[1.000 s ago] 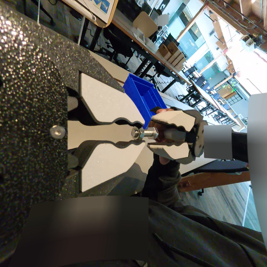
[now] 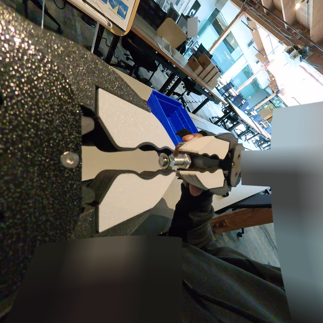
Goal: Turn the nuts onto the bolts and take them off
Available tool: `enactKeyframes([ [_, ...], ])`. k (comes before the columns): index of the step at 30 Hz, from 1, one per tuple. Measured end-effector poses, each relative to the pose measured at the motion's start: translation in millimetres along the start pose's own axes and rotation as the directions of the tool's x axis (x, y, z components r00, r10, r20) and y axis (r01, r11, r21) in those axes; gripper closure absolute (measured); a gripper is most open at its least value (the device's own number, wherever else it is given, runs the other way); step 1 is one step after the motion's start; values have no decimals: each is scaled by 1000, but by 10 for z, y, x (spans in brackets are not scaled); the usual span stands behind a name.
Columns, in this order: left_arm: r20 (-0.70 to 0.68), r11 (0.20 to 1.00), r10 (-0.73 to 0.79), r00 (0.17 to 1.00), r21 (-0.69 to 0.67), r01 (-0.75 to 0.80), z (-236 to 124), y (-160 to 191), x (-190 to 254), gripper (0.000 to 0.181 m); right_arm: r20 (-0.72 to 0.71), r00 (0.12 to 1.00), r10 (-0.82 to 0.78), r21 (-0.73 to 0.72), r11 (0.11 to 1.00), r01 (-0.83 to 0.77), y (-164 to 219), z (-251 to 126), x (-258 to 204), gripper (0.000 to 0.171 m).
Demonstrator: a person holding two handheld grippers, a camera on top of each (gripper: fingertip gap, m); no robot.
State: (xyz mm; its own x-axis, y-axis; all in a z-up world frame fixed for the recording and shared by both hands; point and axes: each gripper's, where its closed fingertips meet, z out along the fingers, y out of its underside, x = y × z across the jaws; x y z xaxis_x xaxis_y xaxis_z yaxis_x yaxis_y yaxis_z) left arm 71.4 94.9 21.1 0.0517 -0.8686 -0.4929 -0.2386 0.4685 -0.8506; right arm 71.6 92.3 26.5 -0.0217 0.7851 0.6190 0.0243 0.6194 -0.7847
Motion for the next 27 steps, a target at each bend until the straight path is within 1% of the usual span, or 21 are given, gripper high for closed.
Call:
enactKeyframes([
  [10,9,1000,-10,1000,15,10,7,-19,-15,164,-9,1000,-30,1,1000,30,-6,-8,15,154],
  [11,11,999,-23,1000,32,22,7,-38,-24,160,-26,999,-37,-3,999,37,-6,-9,38,154],
  [14,-15,992,-87,996,90,88,-7,-102,-33,145,-77,996,-52,-11,999,51,-9,-34,116,154],
  [17,-21,969,-184,983,164,185,-47,-179,-105,138,-93,994,-60,5,998,60,-54,-82,159,154],
  [19,-59,932,-295,954,204,301,-56,-205,-151,138,-92,994,-62,23,998,64,-108,-116,173,154],
  [21,-100,899,-362,927,227,376,-48,-212,-165,139,-81,995,-62,32,997,65,-140,-134,165,154],
  [23,-140,879,-383,913,248,407,-43,-244,-145,140,-67,995,-68,22,997,70,-133,-129,139,154],
  [25,-176,872,-396,901,235,429,-20,-250,-97,142,-66,995,-78,15,997,79,-130,-120,124,154],
  [27,-183,878,-392,901,219,426,6,-235,-65,149,-65,994,-84,23,996,86,-147,-116,112,154],
])
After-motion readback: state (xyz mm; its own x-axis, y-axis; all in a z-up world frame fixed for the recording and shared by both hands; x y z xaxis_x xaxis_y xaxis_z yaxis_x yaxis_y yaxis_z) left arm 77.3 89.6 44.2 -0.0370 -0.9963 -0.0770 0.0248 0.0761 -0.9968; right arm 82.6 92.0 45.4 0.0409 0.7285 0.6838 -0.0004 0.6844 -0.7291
